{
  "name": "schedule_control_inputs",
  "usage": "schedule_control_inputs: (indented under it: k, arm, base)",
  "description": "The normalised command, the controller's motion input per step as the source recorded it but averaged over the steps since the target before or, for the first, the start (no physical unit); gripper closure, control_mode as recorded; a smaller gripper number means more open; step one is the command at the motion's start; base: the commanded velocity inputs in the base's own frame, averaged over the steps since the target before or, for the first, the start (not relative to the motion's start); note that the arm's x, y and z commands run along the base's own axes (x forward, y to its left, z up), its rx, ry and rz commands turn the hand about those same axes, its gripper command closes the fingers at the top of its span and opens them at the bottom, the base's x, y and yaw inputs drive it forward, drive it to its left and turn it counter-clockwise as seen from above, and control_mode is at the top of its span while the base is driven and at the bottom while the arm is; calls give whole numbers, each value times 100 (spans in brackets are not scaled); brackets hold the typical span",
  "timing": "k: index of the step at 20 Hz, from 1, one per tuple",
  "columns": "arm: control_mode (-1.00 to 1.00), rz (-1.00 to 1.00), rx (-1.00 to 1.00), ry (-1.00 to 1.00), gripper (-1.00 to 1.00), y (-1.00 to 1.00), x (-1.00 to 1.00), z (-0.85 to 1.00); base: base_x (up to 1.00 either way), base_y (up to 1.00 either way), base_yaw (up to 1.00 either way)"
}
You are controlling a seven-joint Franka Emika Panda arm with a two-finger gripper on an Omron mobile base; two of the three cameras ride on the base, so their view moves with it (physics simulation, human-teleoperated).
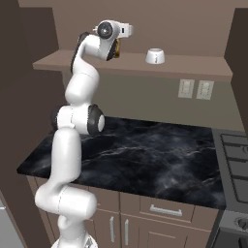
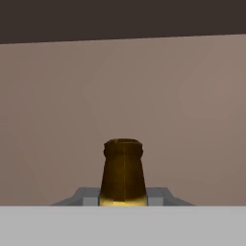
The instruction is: Open the cabinet directly in front. Then move the beer and the mug to the dining counter with the candle on it.
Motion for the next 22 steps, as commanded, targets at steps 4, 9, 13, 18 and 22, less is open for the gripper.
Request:
schedule_control_inputs:
  k: [4, 9, 13, 18, 22]
  arm:
    - [-100, 1, 0, 0, 100, 0, 0, 0]
    - [-100, 0, 0, 0, 100, 0, 0, 0]
    - [-100, 0, 0, 0, 100, 0, -5, 0]
    - [-100, 2, 0, 0, 100, 0, -32, 0]
    - [-100, 4, 0, -2, 100, 0, -56, 0]
  base:
    - [0, 0, 0]
    - [0, 0, 0]
    - [0, 0, 0]
    - [0, 0, 0]
    - [0, 0, 0]
